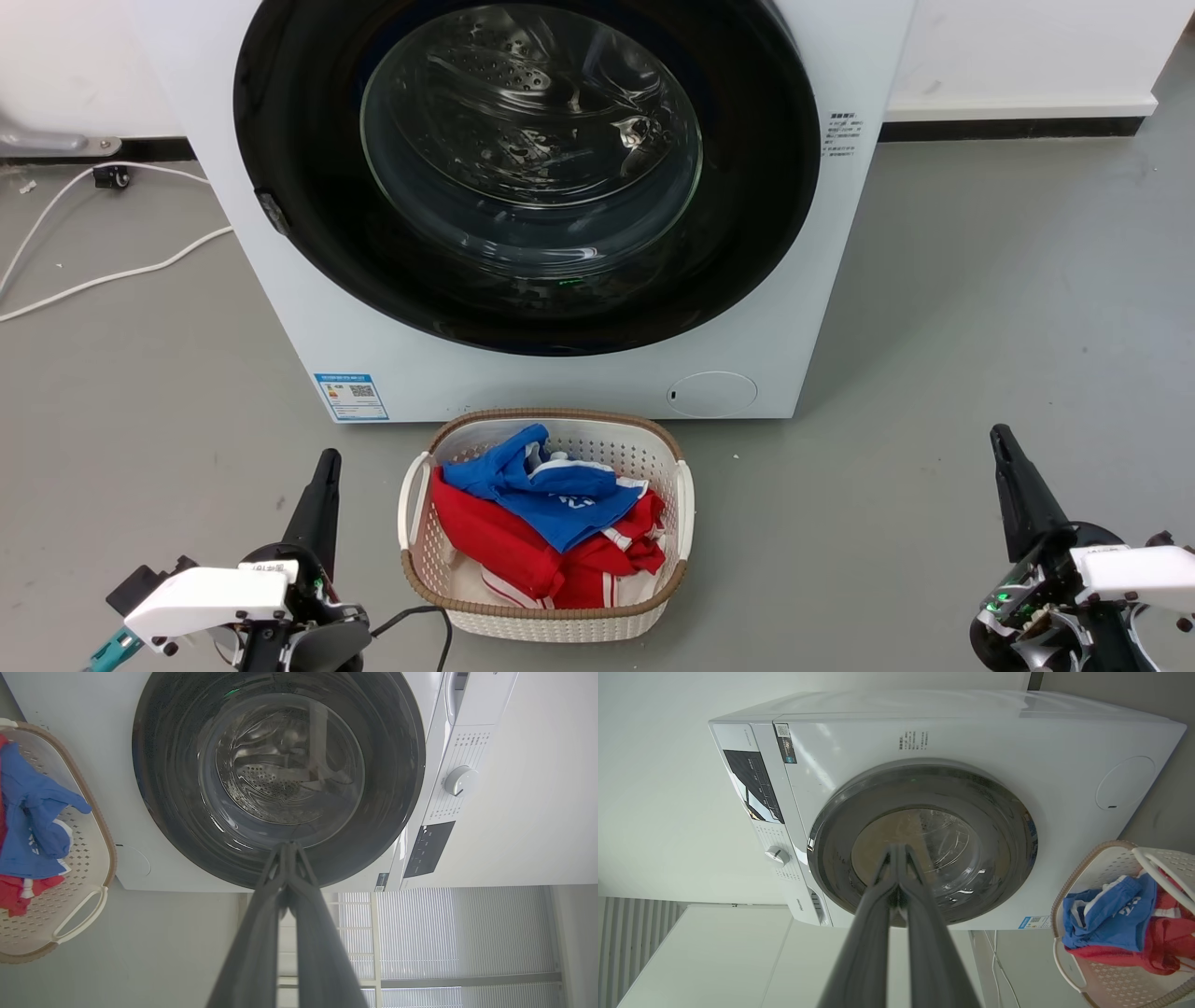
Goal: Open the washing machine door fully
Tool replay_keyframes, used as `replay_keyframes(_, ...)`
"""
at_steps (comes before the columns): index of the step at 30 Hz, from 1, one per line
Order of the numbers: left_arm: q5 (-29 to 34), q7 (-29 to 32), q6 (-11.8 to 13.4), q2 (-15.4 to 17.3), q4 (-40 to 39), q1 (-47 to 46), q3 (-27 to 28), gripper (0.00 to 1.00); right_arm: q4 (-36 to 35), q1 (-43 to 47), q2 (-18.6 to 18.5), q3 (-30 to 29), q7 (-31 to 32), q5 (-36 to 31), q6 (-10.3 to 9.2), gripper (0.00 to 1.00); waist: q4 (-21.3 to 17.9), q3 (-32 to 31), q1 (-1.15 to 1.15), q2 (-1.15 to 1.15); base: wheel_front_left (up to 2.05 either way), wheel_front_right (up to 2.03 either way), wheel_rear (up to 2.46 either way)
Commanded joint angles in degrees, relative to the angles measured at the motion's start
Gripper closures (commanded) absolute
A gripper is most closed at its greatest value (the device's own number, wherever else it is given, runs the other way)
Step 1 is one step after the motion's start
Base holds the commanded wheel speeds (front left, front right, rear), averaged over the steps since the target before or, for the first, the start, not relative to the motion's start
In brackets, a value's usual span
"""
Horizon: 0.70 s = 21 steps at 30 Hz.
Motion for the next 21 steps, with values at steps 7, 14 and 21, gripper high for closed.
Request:
replay_keyframes(7, -0.29, 0.47, -0.17, -0.01, 0.44, -1.2, 0.7, 1.0, 0.6, -1.67, 0.61, -0.55, 0.48, -0.64, 0.16, 1.0, 0.16, 0.15, 0.0, 0.0, 0.0, 0.0, 0.0)
replay_keyframes(14, -0.29, 0.78, -0.17, -0.1, 0.65, -1.37, 1.0, 1.0, 0.85, -1.91, 0.89, -0.86, 0.72, -0.83, 0.16, 1.0, 0.27, 0.25, 0.0, 0.0, 0.0, 0.0, 0.0)
replay_keyframes(21, -0.14, 0.81, -0.17, -0.18, 0.65, -1.38, 1.11, 1.0, 0.87, -1.91, 1.04, -1.07, 0.88, -1.05, 0.16, 1.0, 0.27, 0.25, 0.0, 0.0, 0.0, 0.0, 0.0)
